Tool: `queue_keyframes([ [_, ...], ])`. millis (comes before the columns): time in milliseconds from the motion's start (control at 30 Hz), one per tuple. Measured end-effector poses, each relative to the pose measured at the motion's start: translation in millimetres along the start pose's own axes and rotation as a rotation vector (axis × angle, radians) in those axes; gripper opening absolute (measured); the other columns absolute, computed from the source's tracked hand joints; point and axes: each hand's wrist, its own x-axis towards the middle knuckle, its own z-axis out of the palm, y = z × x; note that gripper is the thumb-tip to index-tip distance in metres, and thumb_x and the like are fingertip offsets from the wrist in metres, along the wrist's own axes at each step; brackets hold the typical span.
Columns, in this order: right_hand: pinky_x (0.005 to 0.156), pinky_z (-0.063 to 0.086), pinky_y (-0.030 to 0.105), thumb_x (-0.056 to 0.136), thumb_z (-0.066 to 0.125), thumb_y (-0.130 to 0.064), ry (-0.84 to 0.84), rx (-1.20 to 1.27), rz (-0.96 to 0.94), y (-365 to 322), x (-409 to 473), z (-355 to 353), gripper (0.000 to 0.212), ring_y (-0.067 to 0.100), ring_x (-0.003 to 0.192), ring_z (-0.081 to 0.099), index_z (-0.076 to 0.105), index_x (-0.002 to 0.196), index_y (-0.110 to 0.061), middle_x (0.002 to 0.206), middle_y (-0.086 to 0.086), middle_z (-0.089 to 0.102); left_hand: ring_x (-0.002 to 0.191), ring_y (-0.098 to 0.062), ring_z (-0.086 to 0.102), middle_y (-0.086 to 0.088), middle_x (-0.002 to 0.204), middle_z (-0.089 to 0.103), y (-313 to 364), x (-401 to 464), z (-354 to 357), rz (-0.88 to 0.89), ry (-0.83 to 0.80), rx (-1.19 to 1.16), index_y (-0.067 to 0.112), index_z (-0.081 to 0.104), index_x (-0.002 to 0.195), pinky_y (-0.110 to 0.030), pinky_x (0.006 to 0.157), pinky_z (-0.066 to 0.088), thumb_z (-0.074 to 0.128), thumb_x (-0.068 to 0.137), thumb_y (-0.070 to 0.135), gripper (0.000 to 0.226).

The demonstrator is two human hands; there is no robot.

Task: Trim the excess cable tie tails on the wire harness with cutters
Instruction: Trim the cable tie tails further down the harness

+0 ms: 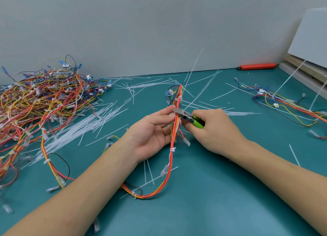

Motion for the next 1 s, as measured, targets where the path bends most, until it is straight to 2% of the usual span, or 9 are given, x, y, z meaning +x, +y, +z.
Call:
queue_keyframes([
  [133, 0.049, 0.034, 0.035, 0.094, 0.056, -0.063, 0.005, -0.055, 0.003, -0.6, 0.4, 0.3, 0.059, 0.018, 0.051, 0.035, 0.042, 0.061, -0.015, 0.053, -0.003, 0.046, 0.074, -0.015, 0.070, -0.005, 0.091, 0.072, 1.5, -1.3, 1.1, -0.005, 0.004, 0.005, 0.012, 0.067, 0.122, -0.028, 0.065, 0.056, 0.067, 0.080, 0.002, 0.043],
  [333, 0.048, 0.032, 0.033, 0.093, 0.062, -0.058, 0.011, -0.021, -0.009, 1.1, -1.0, 1.0, 0.055, 0.018, 0.052, 0.037, 0.044, 0.062, -0.016, 0.056, -0.008, 0.049, 0.073, -0.017, 0.068, -0.007, 0.093, 0.070, 2.1, -3.9, 4.1, 0.027, 0.028, 0.096, 0.005, 0.061, 0.134, -0.027, 0.065, 0.056, 0.063, 0.085, 0.004, 0.049],
  [400, 0.049, 0.037, 0.035, 0.093, 0.064, -0.054, 0.014, -0.010, -0.021, 2.3, -0.9, 1.2, 0.049, 0.018, 0.053, 0.041, 0.048, 0.065, -0.018, 0.055, -0.005, 0.050, 0.072, -0.017, 0.066, -0.008, 0.096, 0.069, 2.4, -4.2, 4.2, 0.029, 0.033, 0.141, 0.002, 0.060, 0.136, -0.027, 0.066, 0.054, 0.058, 0.092, 0.005, 0.045],
  [500, 0.058, 0.047, 0.039, 0.095, 0.066, -0.043, 0.017, -0.027, -0.044, 2.6, 0.9, 2.2, 0.034, 0.019, 0.060, 0.049, 0.057, 0.074, -0.017, 0.059, -0.002, 0.053, 0.071, -0.017, 0.064, -0.006, 0.091, 0.070, 2.9, -4.8, 3.5, 0.025, 0.031, 0.178, 0.005, 0.064, 0.129, -0.027, 0.069, 0.053, 0.055, 0.095, 0.007, 0.036],
  [600, 0.063, 0.049, 0.040, 0.096, 0.065, -0.043, -0.005, -0.026, -0.048, 2.3, 2.5, 2.3, 0.029, 0.019, 0.065, 0.053, 0.060, 0.079, -0.019, 0.064, -0.003, 0.057, 0.072, -0.017, 0.064, -0.005, 0.089, 0.070, 3.0, -4.2, 2.0, 0.023, 0.038, 0.183, 0.005, 0.064, 0.131, -0.028, 0.068, 0.055, 0.057, 0.094, 0.006, 0.038],
  [767, 0.058, 0.047, 0.039, 0.096, 0.063, -0.051, -0.029, 0.002, -0.035, 4.4, 3.0, 2.2, 0.036, 0.015, 0.060, 0.050, 0.058, 0.076, -0.022, 0.059, -0.006, 0.054, 0.074, -0.017, 0.064, -0.006, 0.096, 0.071, 3.0, -3.6, 1.3, 0.030, 0.054, 0.198, 0.003, 0.061, 0.136, -0.027, 0.068, 0.058, 0.068, 0.077, 0.012, 0.060],
  [900, 0.050, 0.035, 0.036, 0.097, 0.061, -0.056, 0.007, -0.031, -0.009, 3.5, 1.7, 3.6, 0.055, 0.019, 0.052, 0.037, 0.042, 0.062, -0.018, 0.053, -0.004, 0.046, 0.069, -0.015, 0.064, -0.003, 0.093, 0.071, 3.3, -3.3, 0.2, 0.026, 0.034, 0.216, 0.005, 0.063, 0.134, -0.027, 0.068, 0.056, 0.070, 0.078, 0.014, 0.057],
  [1000, 0.049, 0.036, 0.036, 0.098, 0.060, -0.054, -0.011, -0.049, -0.010, 2.6, 1.3, 2.8, 0.055, 0.024, 0.054, 0.039, 0.042, 0.064, -0.015, 0.050, 0.001, 0.042, 0.070, -0.016, 0.065, -0.005, 0.097, 0.069, 2.8, -3.4, 0.5, 0.028, 0.026, 0.210, 0.004, 0.062, 0.135, -0.028, 0.070, 0.056, 0.068, 0.080, 0.013, 0.056],
])
